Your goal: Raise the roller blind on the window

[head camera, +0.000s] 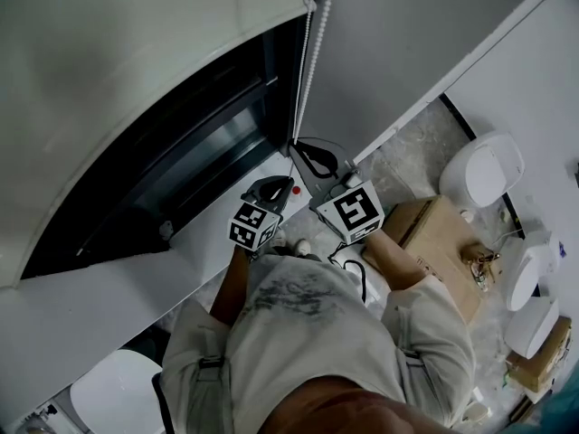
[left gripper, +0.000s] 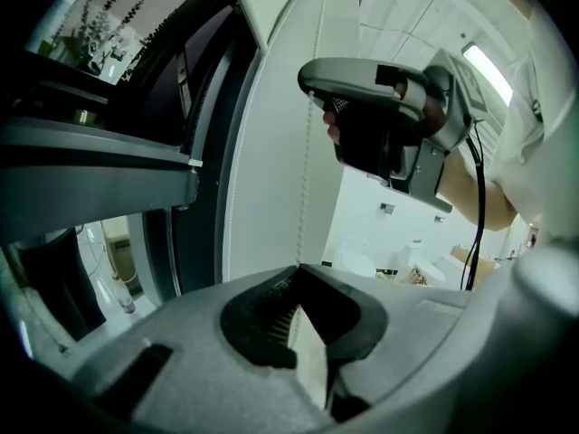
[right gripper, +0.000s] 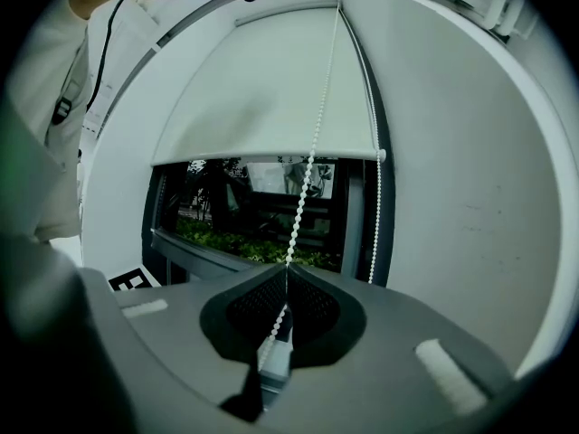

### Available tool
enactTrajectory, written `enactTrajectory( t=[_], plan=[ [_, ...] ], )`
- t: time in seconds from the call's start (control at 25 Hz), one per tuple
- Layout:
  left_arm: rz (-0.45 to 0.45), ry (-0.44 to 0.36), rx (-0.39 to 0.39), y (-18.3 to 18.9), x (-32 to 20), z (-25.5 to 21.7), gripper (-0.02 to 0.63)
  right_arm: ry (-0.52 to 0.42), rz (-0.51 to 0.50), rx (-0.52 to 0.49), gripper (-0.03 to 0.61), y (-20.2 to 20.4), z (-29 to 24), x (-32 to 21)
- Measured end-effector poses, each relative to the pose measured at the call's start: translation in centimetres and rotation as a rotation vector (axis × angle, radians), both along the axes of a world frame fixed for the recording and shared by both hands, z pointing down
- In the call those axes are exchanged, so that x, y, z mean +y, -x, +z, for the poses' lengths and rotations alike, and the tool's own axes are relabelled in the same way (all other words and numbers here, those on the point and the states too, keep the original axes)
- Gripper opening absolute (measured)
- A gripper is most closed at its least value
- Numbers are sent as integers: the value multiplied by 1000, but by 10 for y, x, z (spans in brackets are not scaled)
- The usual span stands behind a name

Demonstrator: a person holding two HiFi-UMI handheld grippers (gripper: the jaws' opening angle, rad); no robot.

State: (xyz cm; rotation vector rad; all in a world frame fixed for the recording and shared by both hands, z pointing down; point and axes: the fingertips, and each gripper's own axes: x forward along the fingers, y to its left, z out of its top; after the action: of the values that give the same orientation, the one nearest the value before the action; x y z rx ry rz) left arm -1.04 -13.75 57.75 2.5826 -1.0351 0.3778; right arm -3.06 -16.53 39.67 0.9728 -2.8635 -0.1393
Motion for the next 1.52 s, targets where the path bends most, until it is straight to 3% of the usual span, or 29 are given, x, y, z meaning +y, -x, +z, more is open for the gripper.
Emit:
enactTrajectory(
  t=[0.28, 0.44, 0.68, 0.88, 1.12, 1.52],
  plan=[
    [-20, -36, -4, 6, 1, -11, 14, -2, 1, 6, 11, 0, 1, -1],
    [-40, -72, 37, 14, -1, -43, 58, -3, -2, 6, 11, -1, 1, -1],
    [-35, -212, 101, 22, -7, -132, 98, -2, -4, 4, 11, 0, 0, -1],
    [-9, -305, -1, 20, -17, -177, 100, 12, 23, -8, 11, -4, 5, -6],
    [3, -390, 90, 13, -19, -224, 97, 2, 32, 2, 11, -10, 3, -6],
    [41, -567, 102, -7, -32, -311, 109, -6, 24, 4, 11, -6, 0, 0]
  ],
)
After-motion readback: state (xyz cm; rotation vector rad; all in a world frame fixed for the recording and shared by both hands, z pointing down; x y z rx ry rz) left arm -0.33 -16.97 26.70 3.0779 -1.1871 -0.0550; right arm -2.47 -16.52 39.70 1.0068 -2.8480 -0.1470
